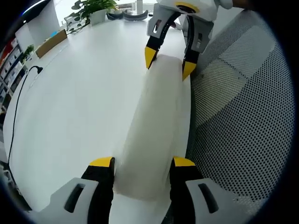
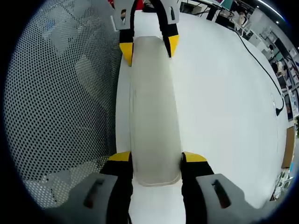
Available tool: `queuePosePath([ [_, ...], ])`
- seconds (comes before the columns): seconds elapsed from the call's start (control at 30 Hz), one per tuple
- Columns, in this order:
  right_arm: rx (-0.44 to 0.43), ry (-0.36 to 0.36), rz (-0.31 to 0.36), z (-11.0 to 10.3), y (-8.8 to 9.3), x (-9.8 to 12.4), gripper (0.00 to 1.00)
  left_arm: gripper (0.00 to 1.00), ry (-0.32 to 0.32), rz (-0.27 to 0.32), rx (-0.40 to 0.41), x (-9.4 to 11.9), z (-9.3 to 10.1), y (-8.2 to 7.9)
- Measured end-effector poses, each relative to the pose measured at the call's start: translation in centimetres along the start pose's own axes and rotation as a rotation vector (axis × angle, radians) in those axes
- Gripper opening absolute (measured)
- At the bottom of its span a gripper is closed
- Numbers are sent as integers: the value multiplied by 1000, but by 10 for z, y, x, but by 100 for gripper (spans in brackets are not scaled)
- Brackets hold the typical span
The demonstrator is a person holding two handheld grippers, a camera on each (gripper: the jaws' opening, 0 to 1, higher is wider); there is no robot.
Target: Arrange the utensils inside the cutlery case until each visible utensil rests in its matching compartment.
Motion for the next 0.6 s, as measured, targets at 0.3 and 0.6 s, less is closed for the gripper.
queuePosePath([
  [0.3, -64, -49, 17, -2, -4, -5, 44, 54, -66, -90, 99, 3, -1, 3],
  [0.6, -295, -1, 192, 22, -31, 34, 73, 76, -113, 49, 199, 39, -11, -18],
])
Point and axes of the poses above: the point that each gripper's makers call its tool centre point, and the gripper's own axes: x roughly backward along the fingers, z roughly to its right, y roughly out of its underside, the point moved 3 cm from there along x, roughly backward along the fingers, and after that the axes turned 7 degrees about z, right-handed, at the moved point
